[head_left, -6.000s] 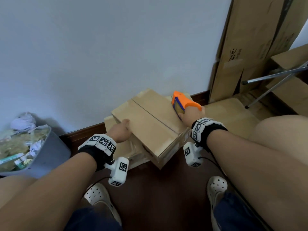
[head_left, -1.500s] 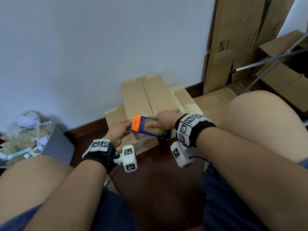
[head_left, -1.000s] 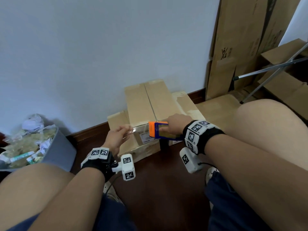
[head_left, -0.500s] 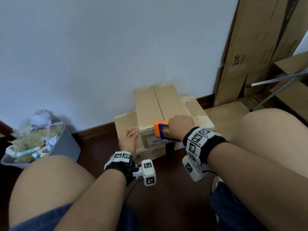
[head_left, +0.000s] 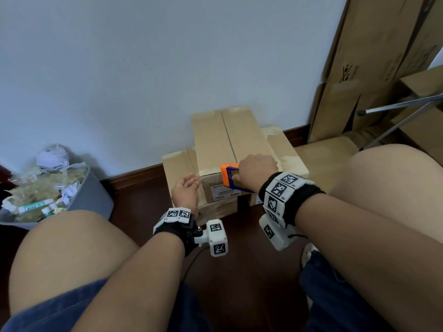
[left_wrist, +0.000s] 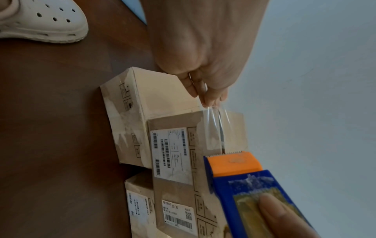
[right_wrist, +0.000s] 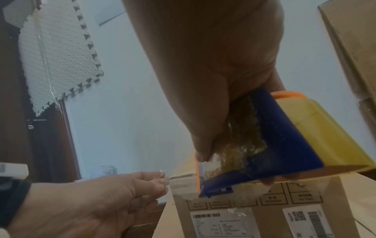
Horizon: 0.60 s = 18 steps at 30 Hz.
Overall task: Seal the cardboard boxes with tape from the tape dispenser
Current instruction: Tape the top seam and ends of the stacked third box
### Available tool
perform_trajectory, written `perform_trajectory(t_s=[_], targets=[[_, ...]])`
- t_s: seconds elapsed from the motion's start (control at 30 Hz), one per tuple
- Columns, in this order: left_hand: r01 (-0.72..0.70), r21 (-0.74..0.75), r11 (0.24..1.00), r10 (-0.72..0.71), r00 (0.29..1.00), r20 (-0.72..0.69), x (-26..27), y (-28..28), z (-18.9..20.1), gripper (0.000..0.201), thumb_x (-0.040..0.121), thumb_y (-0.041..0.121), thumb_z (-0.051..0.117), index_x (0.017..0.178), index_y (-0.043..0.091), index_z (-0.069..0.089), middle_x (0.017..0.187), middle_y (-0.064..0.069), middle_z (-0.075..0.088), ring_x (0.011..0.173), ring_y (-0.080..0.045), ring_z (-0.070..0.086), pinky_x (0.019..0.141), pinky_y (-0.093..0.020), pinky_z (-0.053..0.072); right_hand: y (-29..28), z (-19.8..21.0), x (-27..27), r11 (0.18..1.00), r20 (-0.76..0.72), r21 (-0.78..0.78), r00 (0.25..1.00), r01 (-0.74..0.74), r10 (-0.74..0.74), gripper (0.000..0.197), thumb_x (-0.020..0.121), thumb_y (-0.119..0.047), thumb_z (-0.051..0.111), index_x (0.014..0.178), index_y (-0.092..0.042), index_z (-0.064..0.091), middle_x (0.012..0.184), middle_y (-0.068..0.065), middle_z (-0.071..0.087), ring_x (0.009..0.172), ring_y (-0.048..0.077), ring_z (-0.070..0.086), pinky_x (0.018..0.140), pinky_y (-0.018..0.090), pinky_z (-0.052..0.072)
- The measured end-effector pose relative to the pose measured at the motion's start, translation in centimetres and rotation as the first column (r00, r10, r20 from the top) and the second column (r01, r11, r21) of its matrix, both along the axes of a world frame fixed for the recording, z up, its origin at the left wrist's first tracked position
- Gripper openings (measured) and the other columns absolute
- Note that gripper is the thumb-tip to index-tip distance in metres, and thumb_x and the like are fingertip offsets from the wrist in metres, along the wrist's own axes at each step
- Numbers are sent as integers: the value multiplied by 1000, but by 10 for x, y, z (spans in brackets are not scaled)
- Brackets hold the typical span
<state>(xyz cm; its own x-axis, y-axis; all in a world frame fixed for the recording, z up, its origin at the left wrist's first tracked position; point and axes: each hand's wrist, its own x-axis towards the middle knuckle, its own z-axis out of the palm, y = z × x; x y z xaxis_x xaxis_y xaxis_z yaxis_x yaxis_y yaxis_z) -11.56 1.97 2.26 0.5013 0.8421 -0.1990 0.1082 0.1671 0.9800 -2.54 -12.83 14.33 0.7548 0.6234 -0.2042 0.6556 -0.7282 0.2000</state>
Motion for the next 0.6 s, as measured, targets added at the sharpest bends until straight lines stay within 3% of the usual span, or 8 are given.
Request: perform_trajectory(t_s=[0.17,0.27,0.4,0.6], targets=[[-5,-1,1000,5,1000,0,1,2,-5,24,85,-3,65,98,17,64,97,1,72,89,-2,67,71,-7,48,4,-5,0,1000,-15,4,1000,-4,5,37,98,-47,43,93,-16,62,78,1,49,74,21,50,63,29,36],[-5,4,1000,5,1000,0,2,3,-6,23,85,-2,66,97,18,64,95,2,72,89,-3,67,74,-9,47,8,-7,0,1000,-2,-1,1000,-12,12,31,99,-40,44,93,-17,63,80,0,50,75,20,50,64,29,35],[8,-19,1000,-8,1000,10,3,5,-9,24,85,-2,66,94,19,64,95,3,72,90,-2,67,73,-9,47,19,-11,2,998,3,-65,1000,-24,25,22,98,-31,46,88,-19,61,70,-2,46,73,18,50,61,28,33],[24,-41,999,-23,999,37,6,8,-14,26,84,-6,64,92,19,63,95,0,72,90,-6,68,74,-10,49,29,-9,5,993,-3,-86,996,-84,85,24,100,-29,43,82,-17,54,67,-1,42,76,21,50,67,30,37]])
